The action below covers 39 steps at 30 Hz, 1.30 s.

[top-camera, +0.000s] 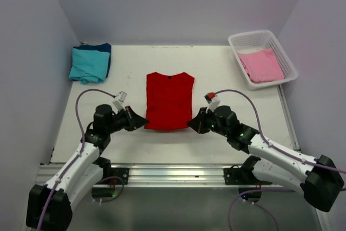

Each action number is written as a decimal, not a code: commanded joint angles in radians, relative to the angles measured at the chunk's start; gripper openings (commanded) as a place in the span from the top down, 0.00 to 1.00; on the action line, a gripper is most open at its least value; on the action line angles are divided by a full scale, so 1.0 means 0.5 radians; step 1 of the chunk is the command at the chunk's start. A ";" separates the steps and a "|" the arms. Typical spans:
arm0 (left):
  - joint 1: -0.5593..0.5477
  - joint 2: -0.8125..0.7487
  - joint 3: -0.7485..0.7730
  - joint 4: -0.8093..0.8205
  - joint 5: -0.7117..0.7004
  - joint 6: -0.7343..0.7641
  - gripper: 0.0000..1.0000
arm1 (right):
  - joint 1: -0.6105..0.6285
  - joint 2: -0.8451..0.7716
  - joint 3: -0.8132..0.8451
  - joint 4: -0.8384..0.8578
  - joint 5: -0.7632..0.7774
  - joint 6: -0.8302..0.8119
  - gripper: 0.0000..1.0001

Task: Fold and stack the t-shirts
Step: Fold the tshirt

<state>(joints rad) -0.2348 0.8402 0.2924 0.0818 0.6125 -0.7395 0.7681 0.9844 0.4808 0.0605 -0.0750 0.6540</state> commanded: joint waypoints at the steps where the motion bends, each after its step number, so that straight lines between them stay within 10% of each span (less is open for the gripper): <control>1: -0.024 -0.284 0.139 -0.501 -0.086 0.022 1.00 | 0.053 -0.204 0.002 -0.304 0.098 -0.041 1.00; 8: -0.024 -0.315 0.277 -0.505 -0.184 0.024 1.00 | 0.059 -0.266 0.173 -0.474 0.266 -0.148 1.00; 18: -0.021 0.408 0.372 0.192 -0.384 0.141 1.00 | 0.041 0.273 0.508 -0.278 0.659 -0.381 1.00; 39: 0.040 1.273 1.077 0.438 -0.529 0.175 1.00 | -0.340 1.234 1.324 -0.072 0.466 -0.575 1.00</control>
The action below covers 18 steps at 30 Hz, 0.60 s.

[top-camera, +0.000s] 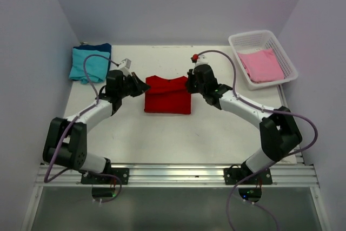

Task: Fold and stack the t-shirts
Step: Fold the tshirt

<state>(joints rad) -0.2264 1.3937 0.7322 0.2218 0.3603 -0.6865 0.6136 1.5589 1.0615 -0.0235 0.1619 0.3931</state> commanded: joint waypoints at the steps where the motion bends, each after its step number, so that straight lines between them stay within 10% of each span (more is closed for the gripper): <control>1: 0.029 0.228 0.244 0.155 -0.012 0.075 1.00 | -0.034 0.116 0.223 0.096 -0.005 -0.050 1.00; 18: 0.180 1.314 1.176 0.155 0.218 0.069 1.00 | -0.163 0.852 0.920 0.053 0.115 -0.010 1.00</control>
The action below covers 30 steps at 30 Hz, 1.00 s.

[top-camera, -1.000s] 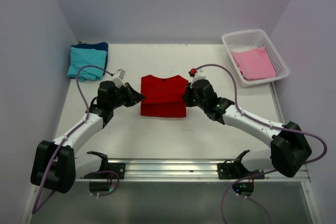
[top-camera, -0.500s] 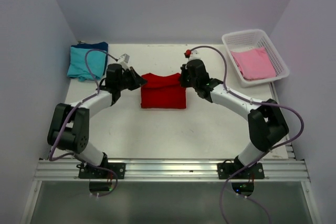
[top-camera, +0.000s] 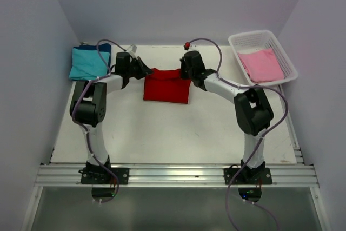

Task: Fold and stack the t-shirts
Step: Fold the tshirt

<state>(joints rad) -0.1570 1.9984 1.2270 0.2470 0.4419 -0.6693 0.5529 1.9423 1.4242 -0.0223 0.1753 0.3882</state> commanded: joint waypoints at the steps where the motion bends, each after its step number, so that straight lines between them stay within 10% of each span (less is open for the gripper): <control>1: 0.050 0.142 0.215 0.168 0.043 0.016 0.96 | -0.053 0.176 0.234 0.002 0.109 0.030 1.00; 3: 0.078 0.240 0.313 0.196 -0.009 -0.020 0.55 | -0.078 0.278 0.396 -0.053 0.262 0.055 0.89; 5: 0.111 0.265 0.335 0.288 -0.074 -0.082 0.00 | -0.093 0.425 0.532 -0.157 0.373 0.098 0.46; 6: 0.124 0.246 0.320 0.310 -0.083 -0.097 0.00 | -0.093 0.459 0.633 -0.225 0.398 0.095 0.02; 10: 0.142 -0.008 0.062 0.564 -0.141 -0.106 0.00 | -0.100 0.402 0.457 -0.054 0.352 0.080 0.01; 21: 0.130 -0.297 -0.307 0.923 0.386 -0.250 0.01 | -0.100 -0.083 -0.145 0.354 0.104 0.098 0.01; 23: 0.118 -0.178 -0.224 0.930 0.570 -0.251 0.25 | -0.100 -0.086 -0.155 0.351 -0.061 0.119 0.05; 24: 0.118 -0.132 -0.193 0.920 0.622 -0.299 0.43 | -0.100 -0.065 -0.131 0.327 -0.138 0.123 0.17; 25: 0.115 -0.040 -0.153 0.948 0.732 -0.345 0.88 | -0.103 -0.050 -0.112 0.321 -0.257 0.110 0.45; 26: 0.111 0.000 -0.144 0.987 0.775 -0.391 1.00 | -0.100 -0.022 -0.051 0.248 -0.398 0.138 0.99; 30: 0.087 0.114 -0.098 0.988 0.865 -0.432 1.00 | -0.103 0.097 -0.072 0.387 -0.876 0.398 1.00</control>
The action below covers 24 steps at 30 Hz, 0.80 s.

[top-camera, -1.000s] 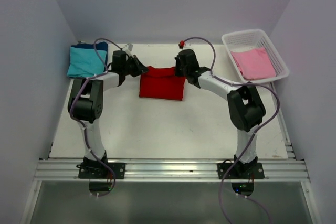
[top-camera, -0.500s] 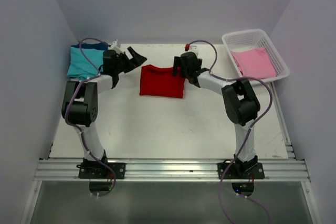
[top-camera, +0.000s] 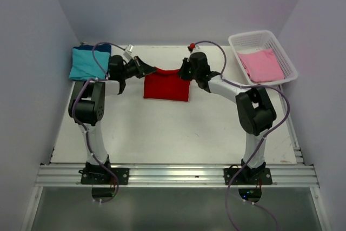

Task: Fold and stack the t-shirts
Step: Fold the tshirt

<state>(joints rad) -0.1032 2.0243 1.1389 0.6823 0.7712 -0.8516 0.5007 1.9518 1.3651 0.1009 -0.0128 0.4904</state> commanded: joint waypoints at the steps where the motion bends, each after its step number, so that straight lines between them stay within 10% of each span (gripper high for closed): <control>1: -0.033 0.102 0.109 0.102 0.243 -0.058 1.00 | 0.002 0.158 0.055 0.169 -0.575 0.313 1.00; 24: -0.287 0.155 -0.537 -0.229 -0.038 0.286 1.00 | 0.005 0.343 -0.368 0.424 -0.735 0.501 1.00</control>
<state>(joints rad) -0.2089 2.1452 0.9588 0.6640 0.8429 -0.8078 0.5030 2.1670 1.2438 0.3561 -0.4023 0.7807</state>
